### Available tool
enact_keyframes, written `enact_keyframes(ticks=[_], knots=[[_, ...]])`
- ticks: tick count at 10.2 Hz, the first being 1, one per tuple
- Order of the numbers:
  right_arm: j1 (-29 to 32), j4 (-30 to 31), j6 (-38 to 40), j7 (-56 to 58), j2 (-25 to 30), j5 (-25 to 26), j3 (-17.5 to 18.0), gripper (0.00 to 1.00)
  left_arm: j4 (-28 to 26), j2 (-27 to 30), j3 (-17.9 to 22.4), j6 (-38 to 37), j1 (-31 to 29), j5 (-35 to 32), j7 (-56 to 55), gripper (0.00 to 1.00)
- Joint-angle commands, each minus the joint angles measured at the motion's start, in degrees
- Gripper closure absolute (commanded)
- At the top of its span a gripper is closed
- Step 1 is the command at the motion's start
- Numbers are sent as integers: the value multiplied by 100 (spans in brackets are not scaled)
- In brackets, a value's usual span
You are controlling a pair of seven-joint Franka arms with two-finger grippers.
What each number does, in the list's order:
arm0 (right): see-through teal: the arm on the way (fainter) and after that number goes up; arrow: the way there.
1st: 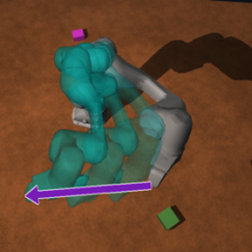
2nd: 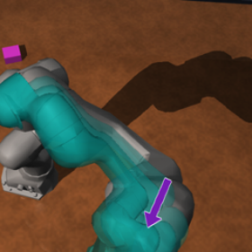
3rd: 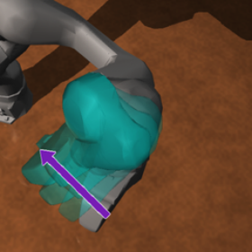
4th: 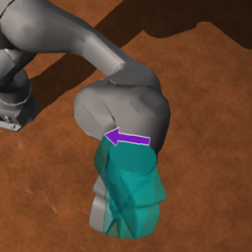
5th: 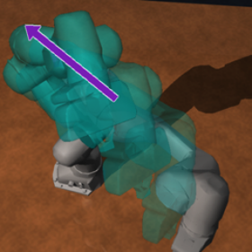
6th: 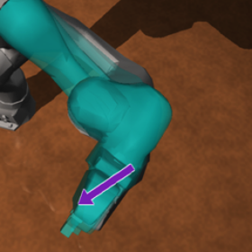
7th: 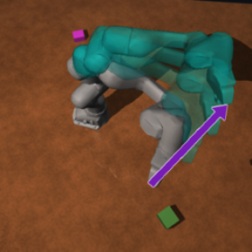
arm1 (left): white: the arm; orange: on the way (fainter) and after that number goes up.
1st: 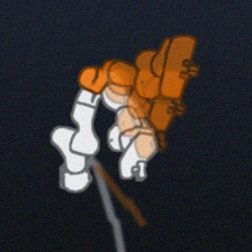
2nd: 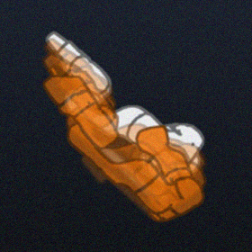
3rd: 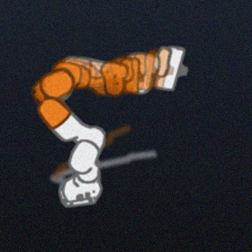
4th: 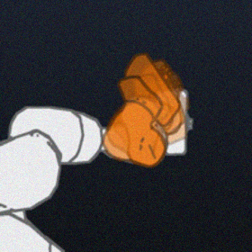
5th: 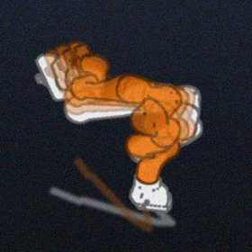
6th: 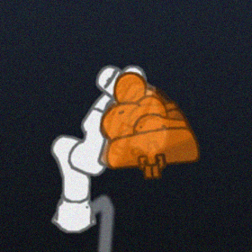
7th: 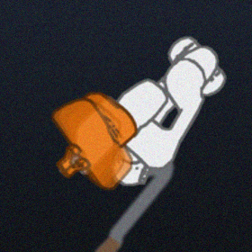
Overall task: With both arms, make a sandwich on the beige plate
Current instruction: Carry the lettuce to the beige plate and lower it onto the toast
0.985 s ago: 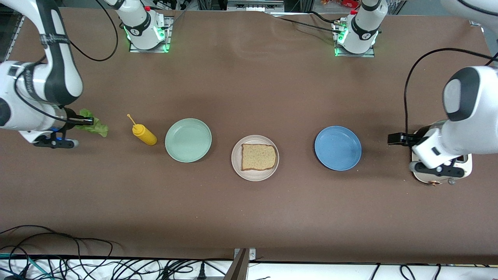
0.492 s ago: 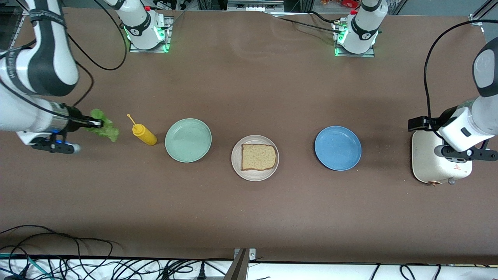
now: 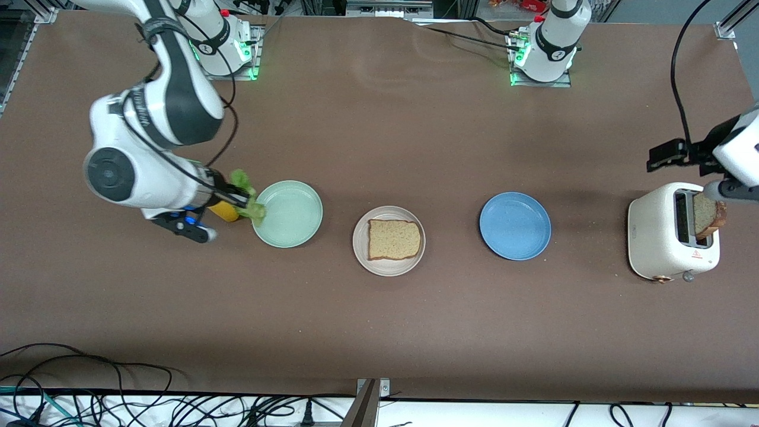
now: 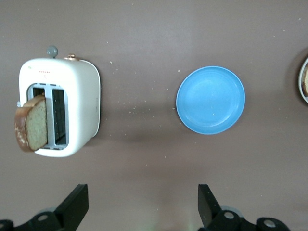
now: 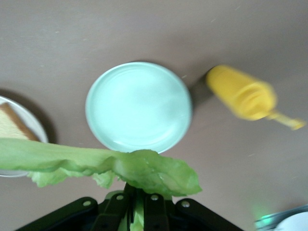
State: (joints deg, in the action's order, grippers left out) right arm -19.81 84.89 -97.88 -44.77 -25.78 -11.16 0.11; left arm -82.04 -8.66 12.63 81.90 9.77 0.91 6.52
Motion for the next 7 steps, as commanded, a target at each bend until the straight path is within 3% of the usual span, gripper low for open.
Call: enact_keyframes(ticks=[1, 3, 7], knots=[[-434, -447, -588, -1187, -550, -551, -37, 99, -872, 697, -163, 71, -97, -302, -81, 0], [-724, -455, -1405, -1961, -822, -1017, -37, 99, -1182, 910, -523, 107, -343, -329, -81, 0], [-1401, -1033, -2532, -3254, -1753, -1116, -46, 98, -1191, 928, -788, 133, -326, -285, -116, 0]])
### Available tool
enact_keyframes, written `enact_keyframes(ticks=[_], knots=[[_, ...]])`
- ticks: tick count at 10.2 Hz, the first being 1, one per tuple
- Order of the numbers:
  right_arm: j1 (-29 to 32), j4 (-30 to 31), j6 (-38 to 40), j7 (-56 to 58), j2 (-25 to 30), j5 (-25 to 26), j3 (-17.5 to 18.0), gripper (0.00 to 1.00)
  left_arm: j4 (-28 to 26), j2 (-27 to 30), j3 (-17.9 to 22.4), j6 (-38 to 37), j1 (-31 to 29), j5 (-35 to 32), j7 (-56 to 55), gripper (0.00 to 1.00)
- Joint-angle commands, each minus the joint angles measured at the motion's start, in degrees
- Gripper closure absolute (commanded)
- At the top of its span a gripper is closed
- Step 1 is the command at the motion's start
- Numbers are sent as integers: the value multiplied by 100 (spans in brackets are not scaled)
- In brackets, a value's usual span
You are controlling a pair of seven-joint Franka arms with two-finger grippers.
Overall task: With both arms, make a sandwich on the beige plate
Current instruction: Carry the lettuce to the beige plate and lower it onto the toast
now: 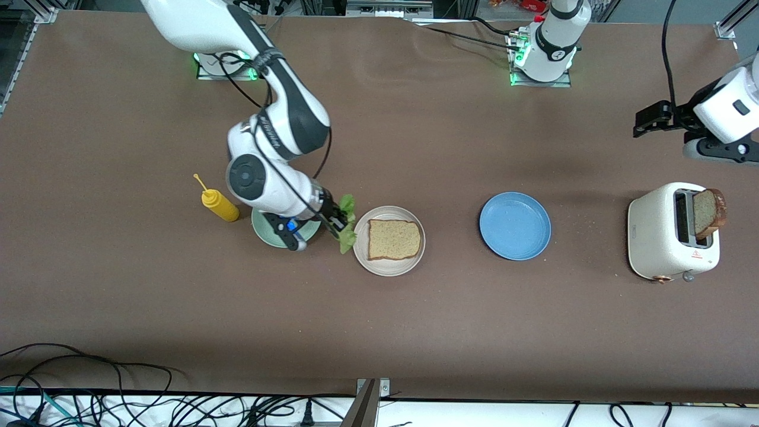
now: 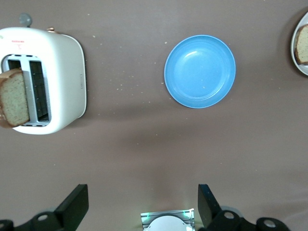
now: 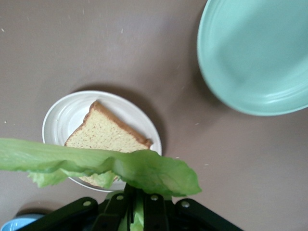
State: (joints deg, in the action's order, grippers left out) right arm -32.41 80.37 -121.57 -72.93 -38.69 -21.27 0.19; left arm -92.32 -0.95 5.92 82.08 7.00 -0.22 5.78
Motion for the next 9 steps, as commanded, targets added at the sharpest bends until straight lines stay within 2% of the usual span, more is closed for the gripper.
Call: enact_keyframes(ticks=[1, 3, 5, 6, 7, 8, 9], knots=[[-239, -740, -487, -763, -664, -105, -45, 98, -164, 139, -187, 159, -41, -171, -42, 0], [-327, -777, -981, -1117, -902, -193, -2, 96, -155, 156, -197, 177, -41, -163, -42, 0], [-327, -794, -1700, -1302, -1104, -779, 87, 84, -164, 191, -197, 177, -41, -163, -42, 0], [-328, -794, -1878, -1320, -1166, -1182, 87, 74, -164, 209, -197, 177, -32, -163, -42, 0], [-328, -794, -1949, -1312, -1175, -1526, 87, 52, -155, 192, -197, 177, -6, -163, -42, 0], [-319, -786, -1950, -1338, -1175, -1616, 87, 1, -155, 191, -197, 168, 12, -163, -51, 0], [-319, -786, -1932, -1347, -1167, -1626, 87, 0, -155, 200, -197, 168, 29, -163, -42, 0]])
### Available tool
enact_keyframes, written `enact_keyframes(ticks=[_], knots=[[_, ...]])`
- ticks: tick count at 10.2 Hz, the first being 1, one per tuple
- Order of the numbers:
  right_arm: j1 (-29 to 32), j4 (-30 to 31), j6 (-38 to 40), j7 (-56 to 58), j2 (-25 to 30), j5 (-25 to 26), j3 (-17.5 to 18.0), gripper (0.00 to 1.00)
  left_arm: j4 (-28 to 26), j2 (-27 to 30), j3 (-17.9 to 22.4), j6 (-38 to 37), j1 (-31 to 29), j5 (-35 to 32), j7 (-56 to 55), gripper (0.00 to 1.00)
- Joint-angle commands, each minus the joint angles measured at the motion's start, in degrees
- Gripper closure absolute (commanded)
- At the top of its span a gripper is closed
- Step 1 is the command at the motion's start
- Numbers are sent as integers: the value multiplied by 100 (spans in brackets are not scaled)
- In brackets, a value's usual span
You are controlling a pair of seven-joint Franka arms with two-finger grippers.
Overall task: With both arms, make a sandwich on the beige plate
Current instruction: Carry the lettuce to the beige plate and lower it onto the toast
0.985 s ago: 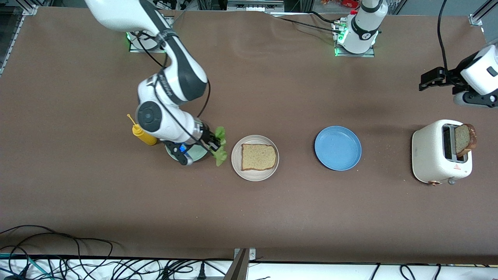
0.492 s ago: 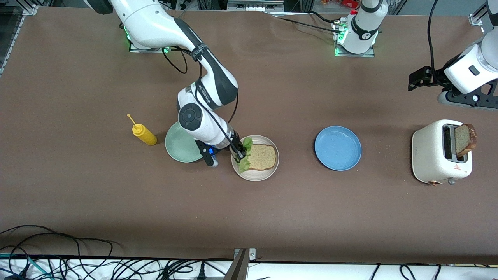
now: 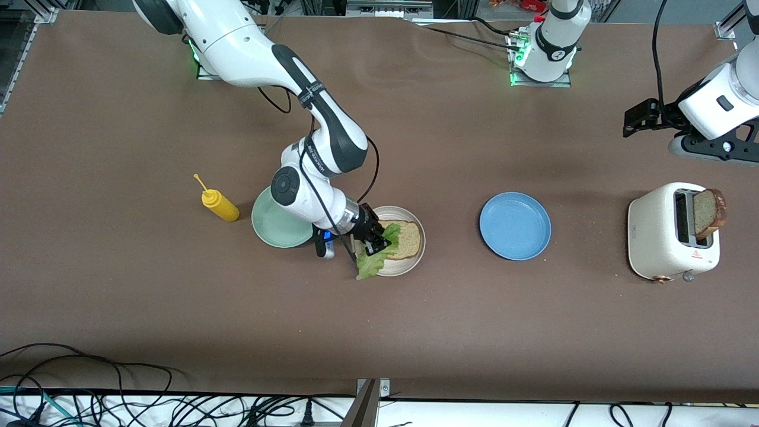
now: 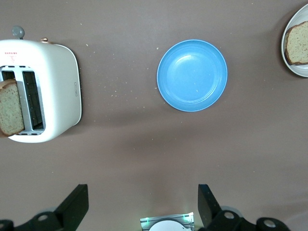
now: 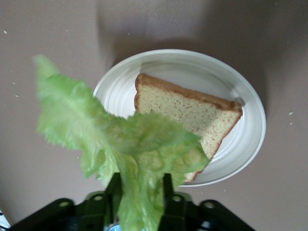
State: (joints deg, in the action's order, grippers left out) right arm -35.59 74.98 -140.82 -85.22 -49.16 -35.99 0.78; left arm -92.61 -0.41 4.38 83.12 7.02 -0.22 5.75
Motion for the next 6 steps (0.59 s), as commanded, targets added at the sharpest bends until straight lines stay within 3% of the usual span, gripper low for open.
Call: enact_keyframes(ticks=[1, 4, 6], knots=[[8, -247, 27, -118, -85, -145, 18, 0, -125, 137, -43, 64, 19, -163, -39, 0], [35, -239, 412, -118, 108, -49, -25, 0, -64, 24, -52, 3, 19, -163, -39, 0], [44, -247, 1210, -39, 345, 292, -366, 0, -38, -65, -52, 3, 10, -154, -13, 0]])
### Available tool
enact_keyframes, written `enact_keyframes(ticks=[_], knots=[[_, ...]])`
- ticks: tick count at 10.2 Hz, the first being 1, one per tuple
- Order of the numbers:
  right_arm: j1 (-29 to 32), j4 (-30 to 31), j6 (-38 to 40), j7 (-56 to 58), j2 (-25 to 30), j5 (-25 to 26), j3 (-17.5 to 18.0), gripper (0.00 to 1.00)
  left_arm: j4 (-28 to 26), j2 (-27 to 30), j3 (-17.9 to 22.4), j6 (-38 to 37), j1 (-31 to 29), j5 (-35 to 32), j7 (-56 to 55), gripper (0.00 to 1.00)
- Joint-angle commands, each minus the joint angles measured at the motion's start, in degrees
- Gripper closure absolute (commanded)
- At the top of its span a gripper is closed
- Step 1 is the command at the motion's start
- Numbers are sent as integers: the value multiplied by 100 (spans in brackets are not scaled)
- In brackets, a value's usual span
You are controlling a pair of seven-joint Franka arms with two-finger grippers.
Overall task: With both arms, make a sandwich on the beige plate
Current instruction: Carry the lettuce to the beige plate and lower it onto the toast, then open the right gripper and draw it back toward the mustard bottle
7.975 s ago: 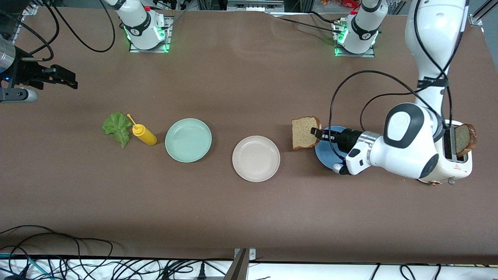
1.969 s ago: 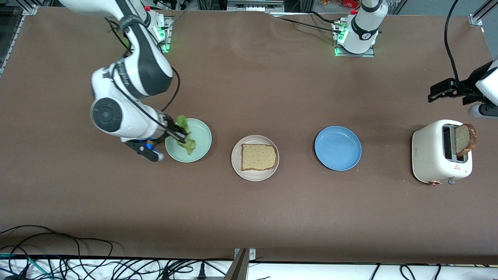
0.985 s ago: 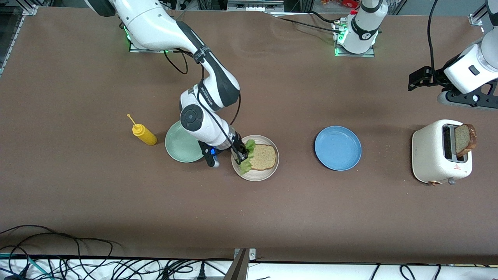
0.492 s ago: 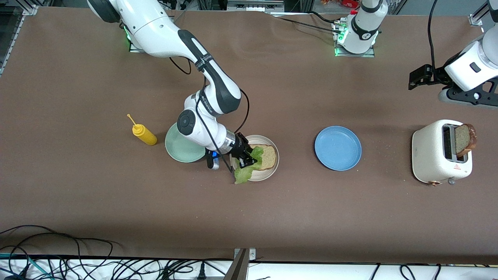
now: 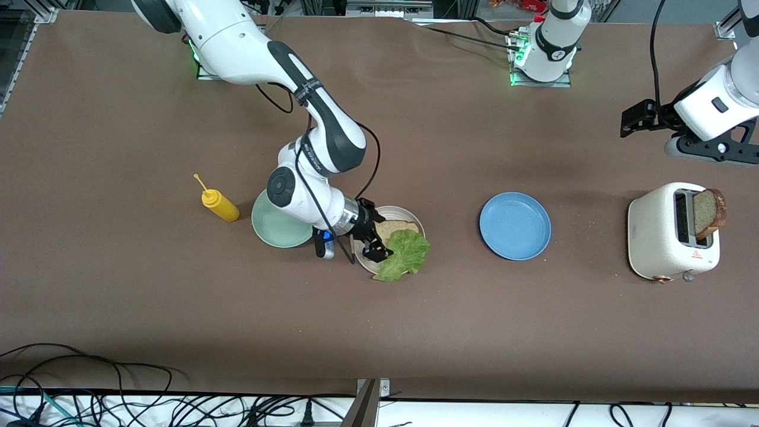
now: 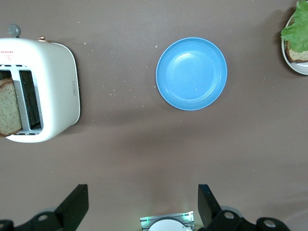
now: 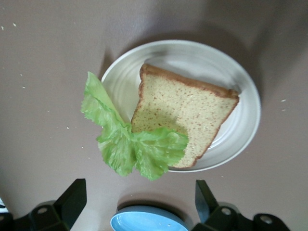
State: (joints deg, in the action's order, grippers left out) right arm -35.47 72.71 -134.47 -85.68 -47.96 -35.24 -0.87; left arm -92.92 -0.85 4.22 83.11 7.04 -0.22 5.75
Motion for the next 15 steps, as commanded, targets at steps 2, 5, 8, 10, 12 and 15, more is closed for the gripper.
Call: enact_keyframes(ticks=[2, 5, 8, 10, 12, 15], knots=[[40, -29, 1324, 216, 549, 805, -465, 0, -7, -64, -35, 4, 8, -171, -21, 0], [84, 6, 2561, 2047, 945, 1204, -1043, 0, -7, -64, -27, -31, -44, -198, 49, 0], [76, 128, 3908, 4377, 1235, 1300, -1940, 0, -7, -64, 17, -49, -71, -207, 32, 0], [76, 653, 4131, 5739, 1620, 1755, -2301, 0, -16, -64, 52, -49, -149, -224, 23, 0], [76, 1339, 4131, 6980, 2156, 2152, -2661, 0, -7, -99, 44, -32, -317, -399, 40, 0], [76, 1965, 4079, 9053, 2475, 2188, -3513, 0, -7, -143, 44, -32, -317, -567, 40, 0]])
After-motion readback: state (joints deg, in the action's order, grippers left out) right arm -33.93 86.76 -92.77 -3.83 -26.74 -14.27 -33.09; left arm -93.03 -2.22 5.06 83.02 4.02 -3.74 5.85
